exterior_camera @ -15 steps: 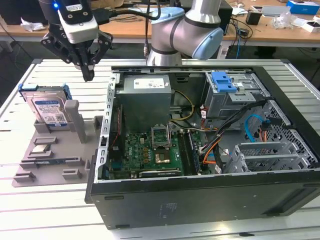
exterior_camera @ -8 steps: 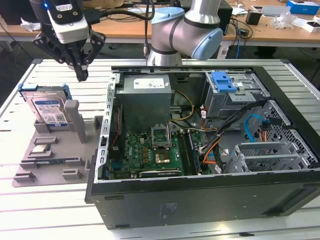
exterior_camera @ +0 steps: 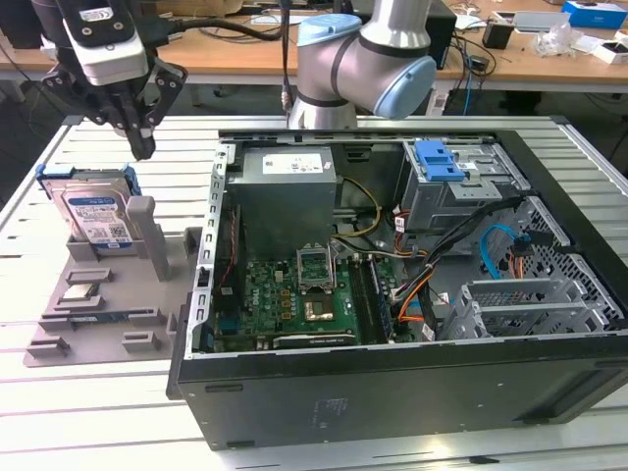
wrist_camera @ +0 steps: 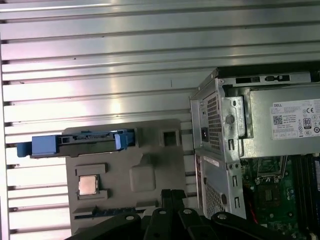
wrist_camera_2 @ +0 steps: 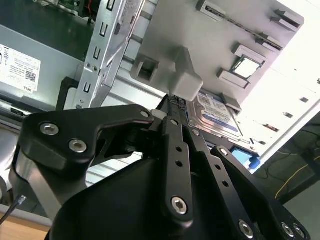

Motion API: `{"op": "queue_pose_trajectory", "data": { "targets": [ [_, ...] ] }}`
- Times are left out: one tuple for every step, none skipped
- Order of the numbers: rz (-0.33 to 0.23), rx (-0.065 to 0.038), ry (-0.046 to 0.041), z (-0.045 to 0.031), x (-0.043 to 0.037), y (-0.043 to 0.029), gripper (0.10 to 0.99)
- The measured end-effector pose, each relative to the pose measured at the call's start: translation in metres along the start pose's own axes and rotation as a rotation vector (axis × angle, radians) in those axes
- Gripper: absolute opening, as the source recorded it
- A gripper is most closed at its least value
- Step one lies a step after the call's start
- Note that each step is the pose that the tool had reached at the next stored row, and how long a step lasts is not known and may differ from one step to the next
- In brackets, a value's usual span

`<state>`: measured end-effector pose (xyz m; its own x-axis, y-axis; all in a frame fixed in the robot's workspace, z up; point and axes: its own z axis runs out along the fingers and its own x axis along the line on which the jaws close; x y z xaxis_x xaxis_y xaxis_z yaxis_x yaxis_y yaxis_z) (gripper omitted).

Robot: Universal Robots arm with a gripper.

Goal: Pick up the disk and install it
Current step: 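Reach for the disk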

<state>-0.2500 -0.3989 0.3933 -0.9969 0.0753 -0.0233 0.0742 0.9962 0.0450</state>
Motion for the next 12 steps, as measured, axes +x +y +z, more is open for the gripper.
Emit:
{"op": "queue_pose_trajectory", "data": {
  "targets": [
    [0.000,0.000,-0.0001,-0.0001,0.0033,-0.0002,0.106],
    [0.000,0.000,-0.0001,-0.0001,0.0056,-0.0004,0.106],
    [0.000,0.000,0.0000,-0.0002,0.0082,-0.0006,0.106],
    [0.000,0.000,0.0000,-0.0003,0.0111,-0.0008,0.106],
    [0.000,0.000,0.0000,-0.0003,0.0137,-0.0010,0.106],
    [0.000,0.000,0.0000,-0.0004,0.0151,-0.0011,0.106],
    [0.000,0.000,0.0000,-0.0004,0.0166,-0.0012,0.106],
    [0.000,0.000,0.0000,-0.0005,0.0209,-0.0016,0.106],
    [0.000,0.000,0.0000,-0.0006,0.0231,-0.0017,0.106],
    [0.000,0.000,0.0000,-0.0006,0.0245,-0.0018,0.106],
    [0.000,0.000,0.0000,-0.0006,0.0260,-0.0019,0.106],
    [0.000,0.000,0.0000,-0.0007,0.0277,-0.0020,0.106]
  ]
}}
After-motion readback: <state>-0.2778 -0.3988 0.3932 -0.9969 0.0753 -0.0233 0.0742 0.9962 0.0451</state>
